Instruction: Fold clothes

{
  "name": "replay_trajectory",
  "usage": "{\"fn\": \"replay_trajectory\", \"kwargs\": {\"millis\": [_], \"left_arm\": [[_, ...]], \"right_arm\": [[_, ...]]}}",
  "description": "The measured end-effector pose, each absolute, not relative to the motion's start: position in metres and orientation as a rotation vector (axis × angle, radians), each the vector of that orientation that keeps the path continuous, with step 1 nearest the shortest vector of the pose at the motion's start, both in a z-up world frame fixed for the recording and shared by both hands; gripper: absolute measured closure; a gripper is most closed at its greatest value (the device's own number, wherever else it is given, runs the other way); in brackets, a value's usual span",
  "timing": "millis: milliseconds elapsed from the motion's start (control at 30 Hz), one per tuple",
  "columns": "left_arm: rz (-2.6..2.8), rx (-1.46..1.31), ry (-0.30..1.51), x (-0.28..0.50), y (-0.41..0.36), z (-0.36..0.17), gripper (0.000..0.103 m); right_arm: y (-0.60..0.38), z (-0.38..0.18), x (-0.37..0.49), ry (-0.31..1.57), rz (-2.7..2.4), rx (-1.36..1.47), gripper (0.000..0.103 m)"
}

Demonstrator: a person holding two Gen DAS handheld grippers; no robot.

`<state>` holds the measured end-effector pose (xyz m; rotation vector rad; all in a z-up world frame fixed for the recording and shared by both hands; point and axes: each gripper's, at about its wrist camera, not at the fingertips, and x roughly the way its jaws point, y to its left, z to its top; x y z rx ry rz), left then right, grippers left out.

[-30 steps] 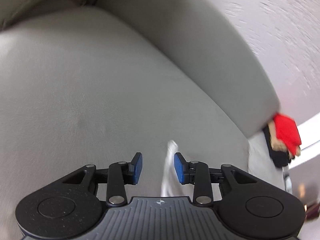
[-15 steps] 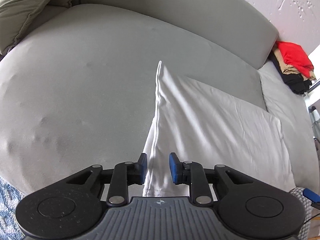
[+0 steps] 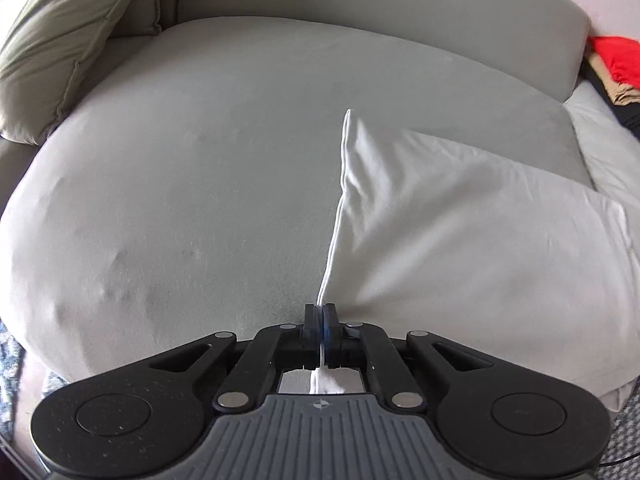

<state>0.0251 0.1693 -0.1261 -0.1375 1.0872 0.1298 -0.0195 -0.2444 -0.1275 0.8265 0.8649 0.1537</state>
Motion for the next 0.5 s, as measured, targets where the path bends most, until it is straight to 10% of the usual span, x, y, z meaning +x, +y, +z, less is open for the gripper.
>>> {"fn": "replay_trajectory", "kwargs": {"millis": [233, 333, 500], "left_arm": [[0.210, -0.025, 0.971, 0.007, 0.152, -0.104, 0.081], [0.147, -0.041, 0.936, 0.009, 0.135, -0.102, 0.081], [0.044, -0.014, 0.994, 0.027, 0.093, -0.125, 0.081]], "right_arm": [[-0.282, -0.121, -0.015, 0.777, 0.040, 0.799, 0.028], [-0.304, -0.127, -0.006, 0.759, -0.070, 0.743, 0.078], [-0.306, -0.155, 0.033, 0.904, -0.127, 0.659, 0.083]]}}
